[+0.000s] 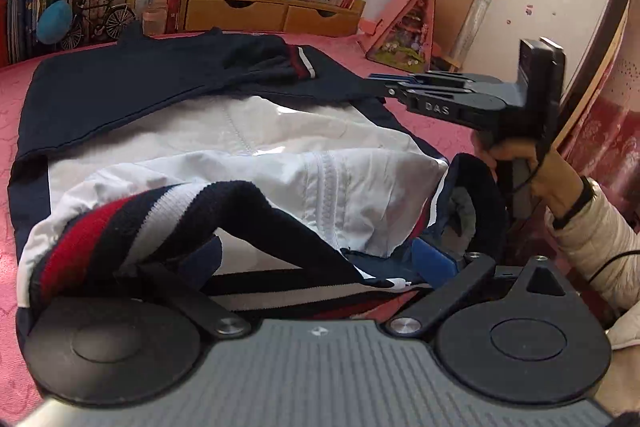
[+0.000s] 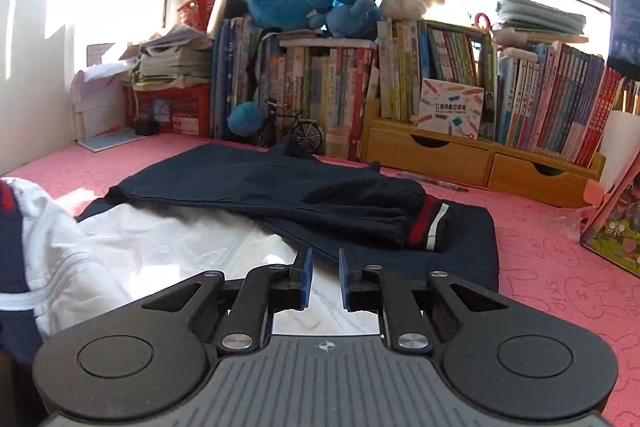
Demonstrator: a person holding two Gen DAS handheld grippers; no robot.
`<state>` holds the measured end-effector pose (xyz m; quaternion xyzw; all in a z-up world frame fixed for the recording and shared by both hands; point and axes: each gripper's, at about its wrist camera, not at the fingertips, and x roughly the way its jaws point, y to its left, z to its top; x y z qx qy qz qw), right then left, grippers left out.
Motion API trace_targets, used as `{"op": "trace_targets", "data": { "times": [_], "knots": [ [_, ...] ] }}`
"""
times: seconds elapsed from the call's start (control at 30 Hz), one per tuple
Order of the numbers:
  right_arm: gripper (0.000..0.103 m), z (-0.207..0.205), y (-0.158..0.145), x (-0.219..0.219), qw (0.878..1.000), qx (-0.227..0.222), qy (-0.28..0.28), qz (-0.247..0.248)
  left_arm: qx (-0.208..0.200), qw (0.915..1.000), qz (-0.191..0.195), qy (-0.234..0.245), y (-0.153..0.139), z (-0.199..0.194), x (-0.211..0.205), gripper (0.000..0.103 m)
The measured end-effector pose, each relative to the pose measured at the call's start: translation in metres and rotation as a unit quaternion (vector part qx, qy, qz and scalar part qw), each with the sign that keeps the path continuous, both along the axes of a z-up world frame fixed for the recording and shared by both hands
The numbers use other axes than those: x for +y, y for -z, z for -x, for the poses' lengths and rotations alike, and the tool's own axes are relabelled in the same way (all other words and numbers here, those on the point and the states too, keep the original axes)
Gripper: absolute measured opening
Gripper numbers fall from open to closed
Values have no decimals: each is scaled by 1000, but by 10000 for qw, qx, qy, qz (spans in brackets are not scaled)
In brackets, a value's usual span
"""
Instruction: Fold clothes
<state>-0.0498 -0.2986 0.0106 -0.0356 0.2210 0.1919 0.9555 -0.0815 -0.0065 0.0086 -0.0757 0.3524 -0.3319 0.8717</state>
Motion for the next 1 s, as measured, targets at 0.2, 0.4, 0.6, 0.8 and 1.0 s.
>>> {"op": "trace_targets", "data": {
  "times": [0.2, 0.4, 0.6, 0.8, 1.0],
  "knots": [
    [20, -2, -4, -21, 9956, -103, -624, -698, -329, 9956, -787, 386, -10, 31, -8, 103],
    [74, 83, -31, -24, 9757, -799, -2038, -142, 801, 9893, 1130, -468, 9, -42, 27, 103],
    [90, 152, -17, 24, 9408, -1130, -2709, 1694, 1506, 9666, 1749, -1113, 36, -88, 45, 103],
    [23, 117, 18, 41, 9679, -139, -1976, 1549, 1282, 9764, 1452, -958, 34, -72, 40, 103],
    [10, 74, -6, 29, 9894, -239, -1138, 874, 842, 9943, 406, -505, 22, -38, 30, 103]
  ]
}}
